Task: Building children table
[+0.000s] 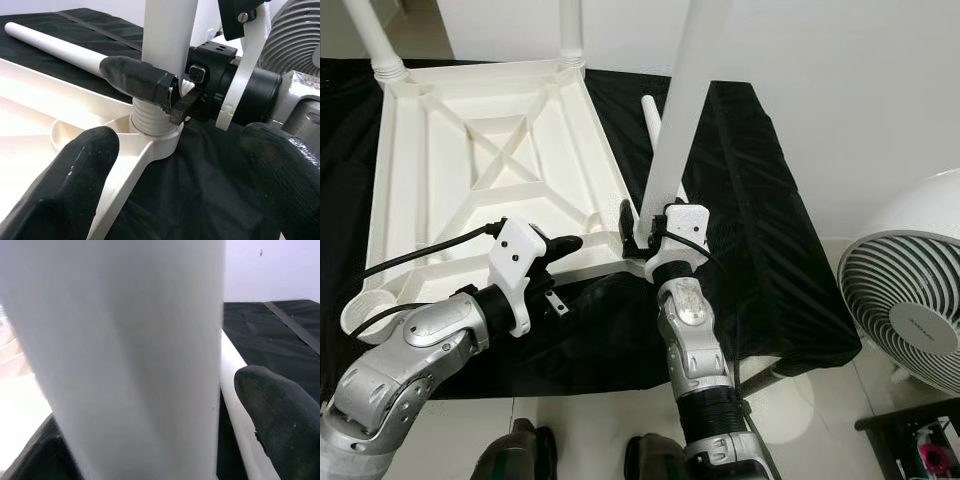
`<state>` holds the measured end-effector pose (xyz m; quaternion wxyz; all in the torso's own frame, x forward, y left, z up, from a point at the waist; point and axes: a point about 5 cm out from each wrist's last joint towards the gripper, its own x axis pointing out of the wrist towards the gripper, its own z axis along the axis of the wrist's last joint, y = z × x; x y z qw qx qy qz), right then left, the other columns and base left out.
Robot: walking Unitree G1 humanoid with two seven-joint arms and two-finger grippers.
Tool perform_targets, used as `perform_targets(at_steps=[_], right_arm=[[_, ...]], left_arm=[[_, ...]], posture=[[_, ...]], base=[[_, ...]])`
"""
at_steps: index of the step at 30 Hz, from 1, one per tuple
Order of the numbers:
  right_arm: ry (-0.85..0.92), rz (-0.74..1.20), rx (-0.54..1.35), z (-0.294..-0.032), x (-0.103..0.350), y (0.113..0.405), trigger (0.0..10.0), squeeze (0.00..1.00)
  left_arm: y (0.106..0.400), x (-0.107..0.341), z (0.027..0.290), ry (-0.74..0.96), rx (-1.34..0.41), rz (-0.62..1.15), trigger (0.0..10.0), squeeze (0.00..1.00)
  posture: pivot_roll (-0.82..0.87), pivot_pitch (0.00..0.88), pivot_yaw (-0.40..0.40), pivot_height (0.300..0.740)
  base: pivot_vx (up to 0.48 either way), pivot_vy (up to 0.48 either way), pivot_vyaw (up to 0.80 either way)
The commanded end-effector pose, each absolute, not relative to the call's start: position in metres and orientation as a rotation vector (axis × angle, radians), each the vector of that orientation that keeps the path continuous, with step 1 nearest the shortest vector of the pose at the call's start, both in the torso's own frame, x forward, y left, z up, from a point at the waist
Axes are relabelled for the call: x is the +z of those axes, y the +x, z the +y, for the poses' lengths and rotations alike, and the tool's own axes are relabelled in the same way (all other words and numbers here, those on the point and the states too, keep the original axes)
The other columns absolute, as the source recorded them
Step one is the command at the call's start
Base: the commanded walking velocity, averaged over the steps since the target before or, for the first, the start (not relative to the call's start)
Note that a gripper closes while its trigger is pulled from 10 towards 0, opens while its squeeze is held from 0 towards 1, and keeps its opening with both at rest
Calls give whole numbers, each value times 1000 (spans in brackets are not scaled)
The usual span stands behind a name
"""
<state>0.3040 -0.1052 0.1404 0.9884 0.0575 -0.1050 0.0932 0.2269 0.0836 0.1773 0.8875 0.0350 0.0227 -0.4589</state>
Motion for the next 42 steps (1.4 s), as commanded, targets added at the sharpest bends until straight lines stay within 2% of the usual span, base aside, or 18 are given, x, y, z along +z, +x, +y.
perform_targets(at_steps=[1, 10, 11, 21, 25, 35, 36, 37, 38, 39, 40, 42], right_arm=[[116, -209, 214, -112, 142, 306, 10000, 0], [72, -197, 388, -127, 141, 304, 10000, 0], [52, -192, 455, -131, 141, 303, 10000, 0], [-35, -188, 588, -140, 144, 303, 10000, 0], [-94, -172, 709, -145, 147, 304, 10000, 0], [-110, -151, 773, -148, 148, 310, 10000, 0], [-117, -150, 774, -148, 147, 310, 7843, 0], [-117, -150, 775, -148, 147, 311, 7804, 0], [-115, -146, 781, -148, 147, 311, 4824, 0], [-114, -144, 785, -148, 147, 312, 4824, 0], [-106, -137, 787, -148, 146, 312, 4196, 0], [-102, -132, 788, -147, 145, 313, 4196, 0]], left_arm=[[224, 175, 80, 80, -988, 64, 10000, 0], [226, 171, 76, 97, -967, 72, 10000, 0], [228, 172, 76, 97, -963, 70, 10000, 0], [230, 173, 76, 93, -962, 77, 10000, 0], [228, 168, 73, 95, -977, 103, 10000, 0], [227, 163, 73, 131, -981, 110, 10000, 0], [227, 162, 73, 135, -981, 111, 10000, 0], [227, 162, 73, 138, -981, 111, 10000, 0], [228, 162, 73, 142, -981, 112, 10000, 0], [228, 162, 73, 144, -982, 113, 10000, 0], [227, 162, 73, 145, -983, 112, 10000, 0], [227, 162, 73, 146, -984, 112, 10000, 0]], posture=[[0, 58, -36, 740], [-8, 62, -29, 740], [-11, 64, -23, 740], [-12, 64, -17, 740], [-8, 68, -17, 740], [-5, 67, -20, 740], [-4, 66, -20, 740], [-4, 66, -20, 740], [-3, 65, -20, 740], [-3, 65, -20, 740], [-3, 64, -19, 740], [-3, 64, -19, 740]], base=[[0, 0, 0], [0, 0, 0], [0, 0, 0], [0, 0, 0], [0, 0, 0], [0, 0, 0], [0, 0, 0], [0, 0, 0], [0, 0, 0], [0, 0, 0], [0, 0, 0], [0, 0, 0]])
